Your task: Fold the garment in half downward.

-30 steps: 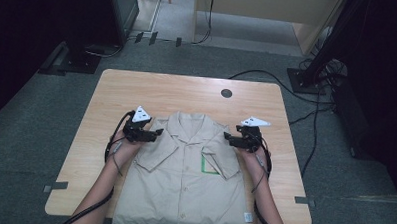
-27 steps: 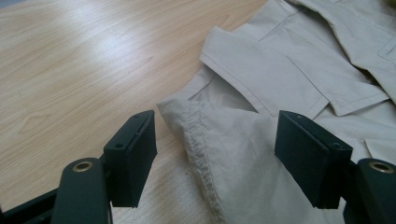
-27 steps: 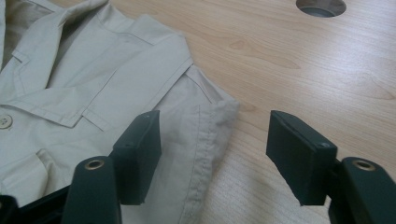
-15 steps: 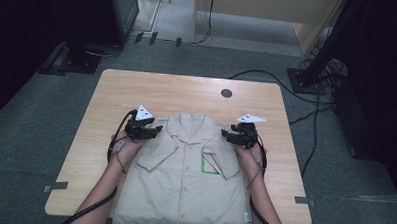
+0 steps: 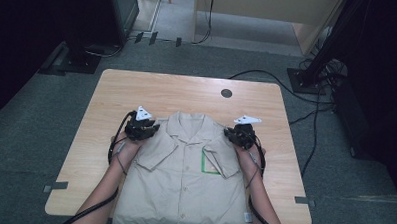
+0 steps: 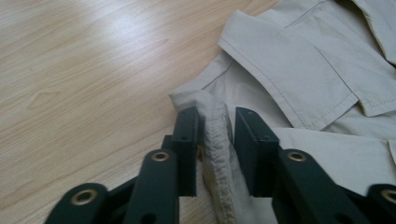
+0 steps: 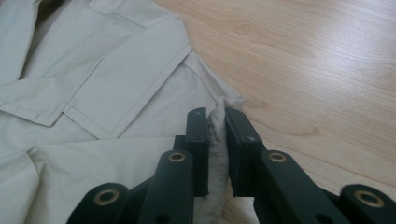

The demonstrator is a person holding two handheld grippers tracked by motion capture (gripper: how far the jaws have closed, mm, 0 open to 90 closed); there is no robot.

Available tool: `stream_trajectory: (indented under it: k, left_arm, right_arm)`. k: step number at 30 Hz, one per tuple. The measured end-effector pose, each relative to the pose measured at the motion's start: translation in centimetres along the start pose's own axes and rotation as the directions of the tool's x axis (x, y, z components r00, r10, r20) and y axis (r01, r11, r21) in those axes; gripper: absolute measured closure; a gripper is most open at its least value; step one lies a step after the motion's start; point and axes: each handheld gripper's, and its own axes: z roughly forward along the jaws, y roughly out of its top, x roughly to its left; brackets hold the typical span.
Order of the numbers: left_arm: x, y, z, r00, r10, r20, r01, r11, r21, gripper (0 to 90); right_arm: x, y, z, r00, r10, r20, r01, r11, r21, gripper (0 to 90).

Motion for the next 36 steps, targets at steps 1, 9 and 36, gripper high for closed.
stream_trajectory:
  k: [1,9,36]
  left_arm:
    - [0.0,0.0,0.0,1.0000,-0.001,0.000,0.001,1.0000,0.001,73.8]
    - [0.1,0.0,-0.2,1.0000,0.003,-0.007,-0.003,1.0000,0.002,75.9]
    - [1.4,-0.7,-0.6,0.9992,-0.030,-0.027,0.030,0.9996,0.002,77.6]
  right_arm:
    - [-0.1,0.0,-0.1,1.0000,0.002,0.002,-0.002,1.000,-0.004,83.1]
    - [-0.5,-0.1,-0.6,0.9999,0.014,-0.003,-0.014,1.000,-0.017,83.5]
    - [-1.9,-0.4,-1.3,0.9973,0.067,-0.032,-0.067,0.998,-0.019,78.1]
